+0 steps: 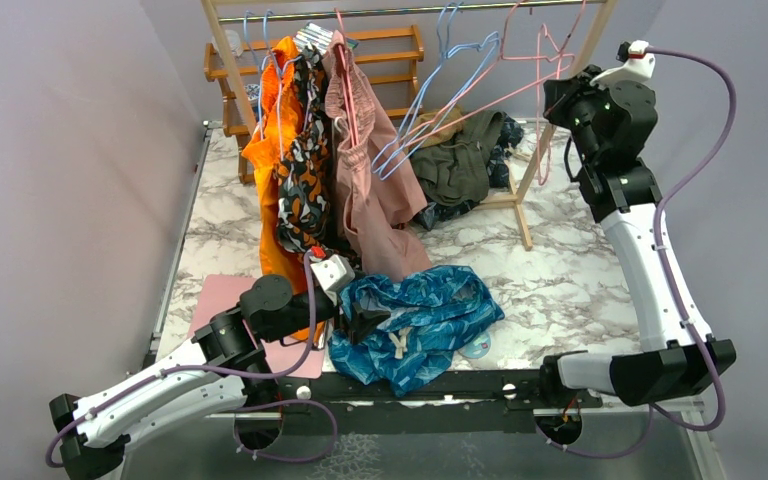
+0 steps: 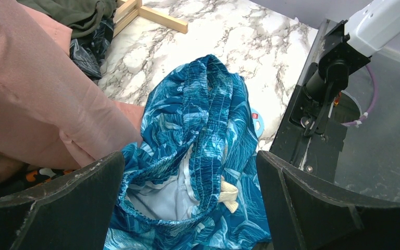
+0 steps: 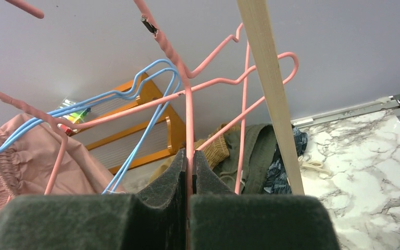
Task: Place the shorts on the hanger
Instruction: Pick up the hanger from the clothesline.
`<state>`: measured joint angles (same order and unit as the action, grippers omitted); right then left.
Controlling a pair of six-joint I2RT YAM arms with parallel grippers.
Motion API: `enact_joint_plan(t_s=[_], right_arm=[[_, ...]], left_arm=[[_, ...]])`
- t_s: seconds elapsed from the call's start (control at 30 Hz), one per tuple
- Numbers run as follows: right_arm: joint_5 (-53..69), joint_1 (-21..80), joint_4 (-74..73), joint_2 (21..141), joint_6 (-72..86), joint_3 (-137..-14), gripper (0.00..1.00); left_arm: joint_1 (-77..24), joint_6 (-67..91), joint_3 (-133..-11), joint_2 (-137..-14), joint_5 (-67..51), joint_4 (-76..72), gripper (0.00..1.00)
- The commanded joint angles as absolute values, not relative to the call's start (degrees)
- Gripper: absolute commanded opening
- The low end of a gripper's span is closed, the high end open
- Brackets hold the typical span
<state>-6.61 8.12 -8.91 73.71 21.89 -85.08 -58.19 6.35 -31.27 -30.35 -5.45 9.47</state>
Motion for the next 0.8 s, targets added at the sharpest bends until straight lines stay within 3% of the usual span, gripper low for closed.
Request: enact_joint_plan(t_s=[0.0, 0.57, 0.77], right_arm=[[-8.4, 7.8, -9.0, 75.7, 21.3, -87.7, 0.01], [14.4, 9.8, -5.5, 80.2, 21.3, -90.4, 0.01], [14.5, 10.6, -6.2, 80.4, 21.6, -90.3, 0.01]], left_arm=[[-57.9, 5.8, -32.7, -30.1, -4.8, 9.0, 0.99], [-57.9, 5.7, -32.6, -30.3, -4.7, 9.1, 0.99], [-57.9, 5.7, -32.7, -30.5, -4.9, 9.3, 0.99]])
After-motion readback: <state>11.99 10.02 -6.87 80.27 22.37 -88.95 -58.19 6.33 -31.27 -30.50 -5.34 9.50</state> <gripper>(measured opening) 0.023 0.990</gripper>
